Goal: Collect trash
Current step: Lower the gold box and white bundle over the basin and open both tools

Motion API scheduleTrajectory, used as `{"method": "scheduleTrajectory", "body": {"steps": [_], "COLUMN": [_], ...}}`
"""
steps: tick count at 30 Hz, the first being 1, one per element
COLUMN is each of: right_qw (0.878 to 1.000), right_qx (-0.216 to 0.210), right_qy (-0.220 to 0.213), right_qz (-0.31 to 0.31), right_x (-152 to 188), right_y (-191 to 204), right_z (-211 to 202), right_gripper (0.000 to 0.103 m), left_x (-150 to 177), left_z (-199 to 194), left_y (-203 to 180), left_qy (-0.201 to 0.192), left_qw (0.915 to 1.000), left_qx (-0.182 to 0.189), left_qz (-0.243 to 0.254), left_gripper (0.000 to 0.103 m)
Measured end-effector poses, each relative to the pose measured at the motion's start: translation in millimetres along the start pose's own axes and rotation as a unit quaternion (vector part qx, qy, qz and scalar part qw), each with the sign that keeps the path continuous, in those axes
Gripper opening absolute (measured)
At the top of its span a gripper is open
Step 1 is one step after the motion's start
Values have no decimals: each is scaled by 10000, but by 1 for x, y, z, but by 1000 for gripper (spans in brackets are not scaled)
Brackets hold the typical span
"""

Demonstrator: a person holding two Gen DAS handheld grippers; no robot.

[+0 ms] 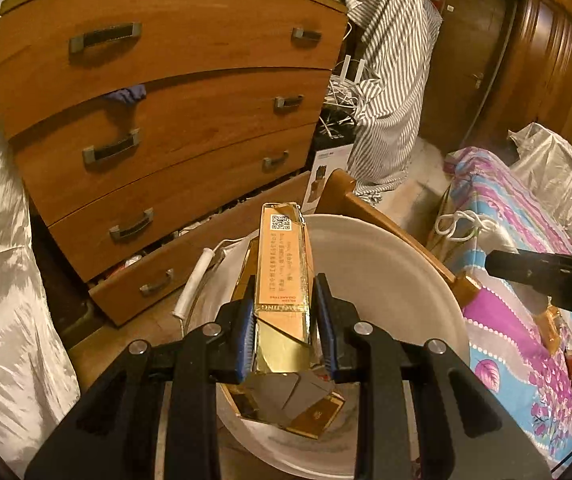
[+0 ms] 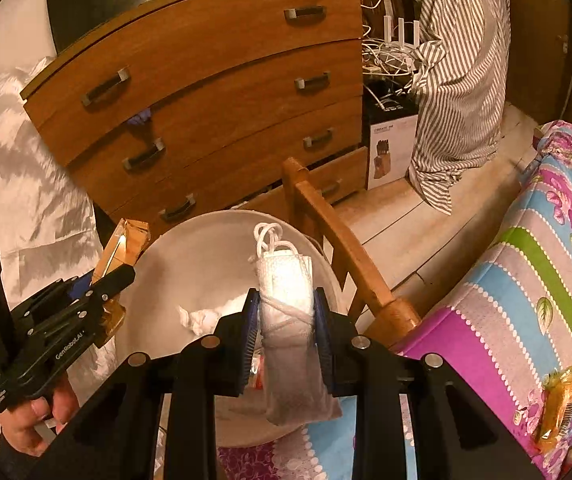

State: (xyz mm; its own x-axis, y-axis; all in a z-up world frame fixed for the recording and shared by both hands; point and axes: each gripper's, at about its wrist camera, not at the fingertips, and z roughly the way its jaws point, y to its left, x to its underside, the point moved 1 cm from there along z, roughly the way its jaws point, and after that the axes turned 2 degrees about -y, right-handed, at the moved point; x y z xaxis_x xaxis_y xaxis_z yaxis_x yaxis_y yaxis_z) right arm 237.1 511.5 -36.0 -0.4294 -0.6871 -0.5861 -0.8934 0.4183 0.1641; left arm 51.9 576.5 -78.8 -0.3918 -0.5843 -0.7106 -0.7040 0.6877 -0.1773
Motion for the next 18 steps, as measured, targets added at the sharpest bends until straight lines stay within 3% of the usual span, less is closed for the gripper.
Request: {"method": "scheduleTrajectory", "body": {"steps": [18], "right_qw": [9999], "right_qx": [-70], "right_qy": [-24], "right_qz": [-104], "right_x": [-5], "right_y": [10], "right_z": [-2], "right_gripper": [29], "left_x": [0], "left_z": [3], "left_y": [4], "left_qy": [27], "left_qw": [10000], "left_qx": [-68], "left_qz": [-1], "left_gripper": [28]}}
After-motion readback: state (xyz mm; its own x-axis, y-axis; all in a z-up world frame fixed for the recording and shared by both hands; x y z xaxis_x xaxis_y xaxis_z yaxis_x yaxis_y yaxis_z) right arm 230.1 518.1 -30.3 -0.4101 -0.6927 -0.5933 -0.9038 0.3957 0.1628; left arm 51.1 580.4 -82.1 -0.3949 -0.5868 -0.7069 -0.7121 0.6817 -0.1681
